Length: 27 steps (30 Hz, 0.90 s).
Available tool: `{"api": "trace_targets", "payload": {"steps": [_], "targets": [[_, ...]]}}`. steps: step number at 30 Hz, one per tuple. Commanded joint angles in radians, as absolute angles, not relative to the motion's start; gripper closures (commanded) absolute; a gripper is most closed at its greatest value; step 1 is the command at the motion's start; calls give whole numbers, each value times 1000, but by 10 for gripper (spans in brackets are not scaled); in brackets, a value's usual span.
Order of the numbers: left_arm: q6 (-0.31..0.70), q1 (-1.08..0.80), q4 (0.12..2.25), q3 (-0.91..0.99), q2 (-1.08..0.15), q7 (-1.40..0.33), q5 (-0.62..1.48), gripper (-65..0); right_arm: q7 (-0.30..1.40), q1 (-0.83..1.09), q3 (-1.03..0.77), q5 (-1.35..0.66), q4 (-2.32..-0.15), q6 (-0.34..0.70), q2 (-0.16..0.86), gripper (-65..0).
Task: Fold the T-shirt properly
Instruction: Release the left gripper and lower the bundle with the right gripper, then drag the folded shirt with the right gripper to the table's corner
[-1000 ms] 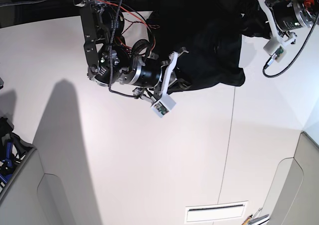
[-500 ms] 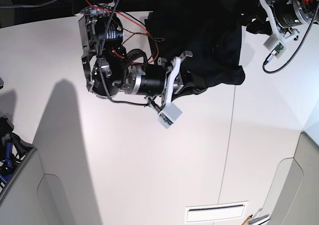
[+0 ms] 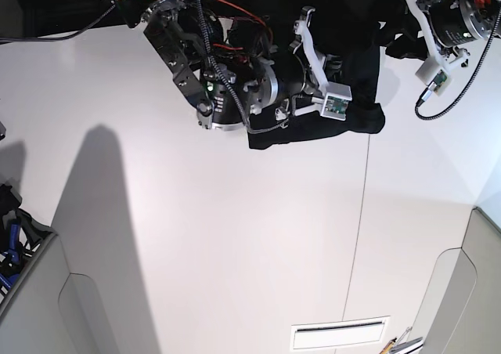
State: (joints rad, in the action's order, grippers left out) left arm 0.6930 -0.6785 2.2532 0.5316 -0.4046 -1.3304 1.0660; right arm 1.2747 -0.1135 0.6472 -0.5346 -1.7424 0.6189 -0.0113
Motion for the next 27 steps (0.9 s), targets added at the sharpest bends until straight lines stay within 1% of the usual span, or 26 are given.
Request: {"api": "trace_targets", "payload": {"steps": [1,6,12,16,18,21,27], "targets": [[698,-684,2272,539,-415,-1309,1080,-213,1227,-127,651,-517,-1744,625,-14,0],[698,-684,2272,539,-415,-1297,1081,-213,1055,-127,652,-410,-1615,617,12,0],[698,-684,2272,539,-416,-1282,1080,-213,999,-127,652,-399,-1393,605,17,0],[698,-682,2272,539,-415,-1279,1081,-213,957,-126,646,-363,-1318,589,17,0],[698,-681,2272,539,-415,-1279,1080,-213,957,-124,632,-294,-1316,532,16,0],[698,-681,2272,539,-415,-1279,1081,-213,920,-124,570,-189,-1316,391,16,0],[698,-681,2272,539,-415,-1275,1081,-213,912,-124,348,-34,-1316,143,17,0]]}}
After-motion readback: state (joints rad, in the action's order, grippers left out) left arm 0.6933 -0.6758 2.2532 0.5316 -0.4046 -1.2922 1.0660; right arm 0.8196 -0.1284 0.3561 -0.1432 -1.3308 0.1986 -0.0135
